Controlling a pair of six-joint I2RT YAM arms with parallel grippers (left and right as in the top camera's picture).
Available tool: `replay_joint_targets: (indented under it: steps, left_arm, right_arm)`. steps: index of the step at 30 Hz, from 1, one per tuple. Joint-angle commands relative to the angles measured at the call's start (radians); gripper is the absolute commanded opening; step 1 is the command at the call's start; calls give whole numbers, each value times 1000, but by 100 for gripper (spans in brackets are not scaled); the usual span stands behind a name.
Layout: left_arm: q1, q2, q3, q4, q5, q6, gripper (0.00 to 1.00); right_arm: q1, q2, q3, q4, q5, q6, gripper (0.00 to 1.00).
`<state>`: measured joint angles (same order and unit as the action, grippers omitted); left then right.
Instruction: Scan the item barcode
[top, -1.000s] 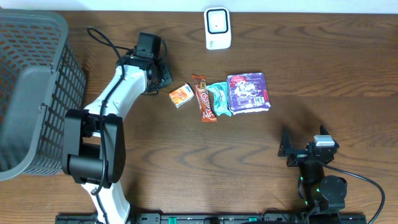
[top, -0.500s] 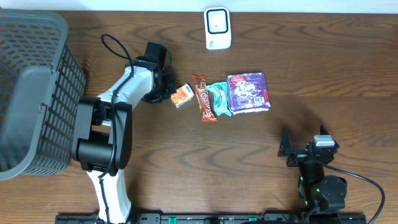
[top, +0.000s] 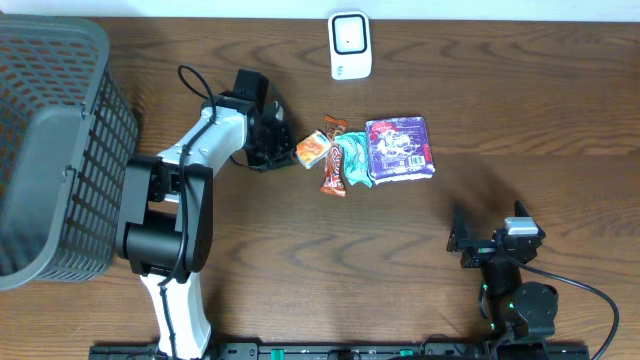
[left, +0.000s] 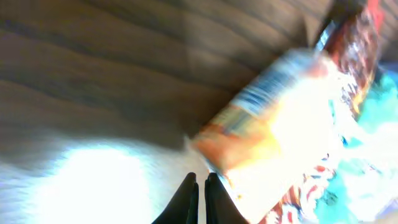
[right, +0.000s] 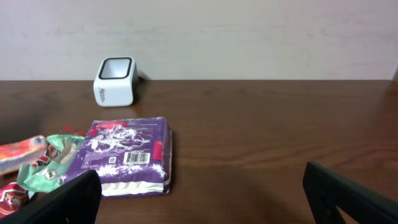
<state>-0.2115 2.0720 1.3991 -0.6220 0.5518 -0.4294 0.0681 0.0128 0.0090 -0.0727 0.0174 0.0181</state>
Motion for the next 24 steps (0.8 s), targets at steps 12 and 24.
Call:
replay_joint_targets:
  steps: [12,24]
  left_arm:
    - [15,-301,-6,-135,-47,197,8]
    - [39,-458,-6,-241,-422,196,83]
  right_arm:
    - [6,-4,-3,-2,-1,10,99]
    - [6,-4,-3,-2,-1,10,99]
